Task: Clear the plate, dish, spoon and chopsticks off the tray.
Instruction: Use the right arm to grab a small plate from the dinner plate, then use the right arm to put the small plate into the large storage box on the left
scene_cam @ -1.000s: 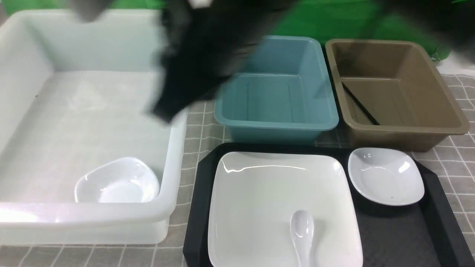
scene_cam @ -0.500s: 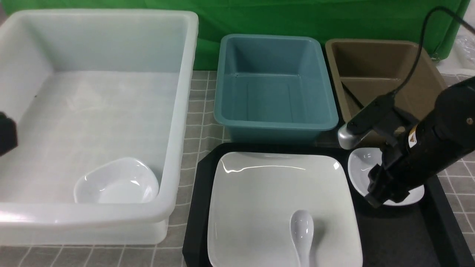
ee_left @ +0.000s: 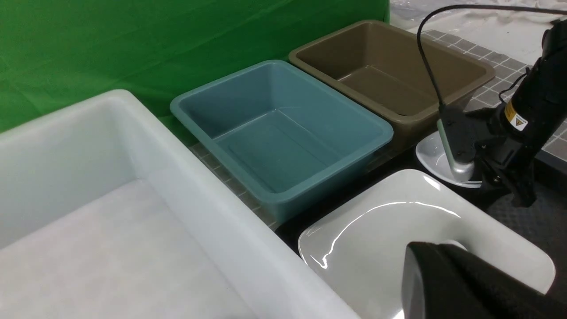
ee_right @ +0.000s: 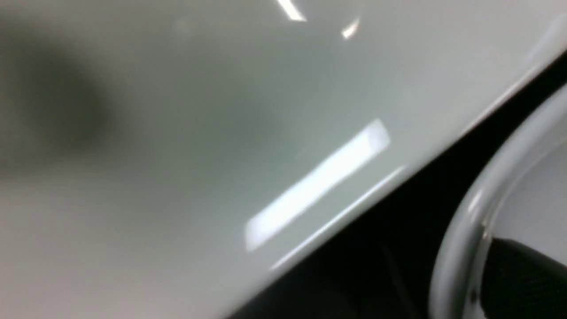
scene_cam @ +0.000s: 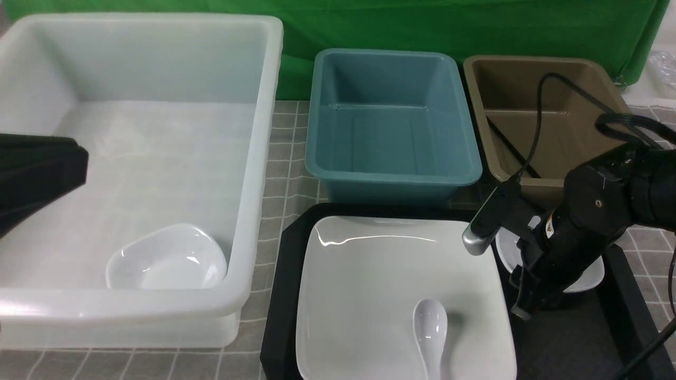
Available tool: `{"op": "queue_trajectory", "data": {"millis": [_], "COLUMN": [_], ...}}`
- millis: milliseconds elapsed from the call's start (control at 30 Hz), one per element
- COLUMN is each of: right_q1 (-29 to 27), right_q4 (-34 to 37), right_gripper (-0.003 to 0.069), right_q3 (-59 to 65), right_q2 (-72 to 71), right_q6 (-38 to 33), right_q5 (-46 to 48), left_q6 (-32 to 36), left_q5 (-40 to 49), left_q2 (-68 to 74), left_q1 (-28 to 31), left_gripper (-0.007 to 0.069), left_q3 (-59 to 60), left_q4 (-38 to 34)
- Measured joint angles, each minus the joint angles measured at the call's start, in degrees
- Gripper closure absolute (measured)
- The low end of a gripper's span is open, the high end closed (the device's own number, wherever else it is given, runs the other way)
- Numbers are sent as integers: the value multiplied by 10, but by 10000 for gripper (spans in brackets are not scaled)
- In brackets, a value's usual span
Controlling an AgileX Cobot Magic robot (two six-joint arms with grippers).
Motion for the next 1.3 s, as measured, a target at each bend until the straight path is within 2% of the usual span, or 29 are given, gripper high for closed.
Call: {"op": "queue_trajectory", "data": {"millis": [233,300,400,467,567,733,933,1100,1233,1300], "right_q1": [0,0,0,1,9,44,122,229,322,363], "right_q4": [-15,-20,-26,-29,-33,-30,-20,-20,-18,-5], "right_gripper": [319,347,431,448,482,588,592,592,592,592], "right_q3": [0,0,0,-2,-2,-2,-52,-183,-325,-402], "right_q2": [8,9,10,5,-11,-76,-196,-237,-191,-133], "right_q6": [0,0,0,0,1,38,115,141,117,86], "right_q5": [-38,-51,-57,-53,-35,24,130,156,165,179], "left_q6": [1,1,1,1,1,2,2,-5,-78,-130], "left_q5": [0,1,8,15,20,20,20,20,32,53], "left_q2": [0,0,0,0,0,0,0,-2,-29,-61], "left_q1": [0,0,0,0,0,0,0,0,0,0], "left_gripper": [620,620,620,620,620,620,621,621,621,621], "left_q3": [0,0,0,0,0,0,0,0,0,0], "left_q4": [0,0,0,0,0,0,5,31,111,179]}}
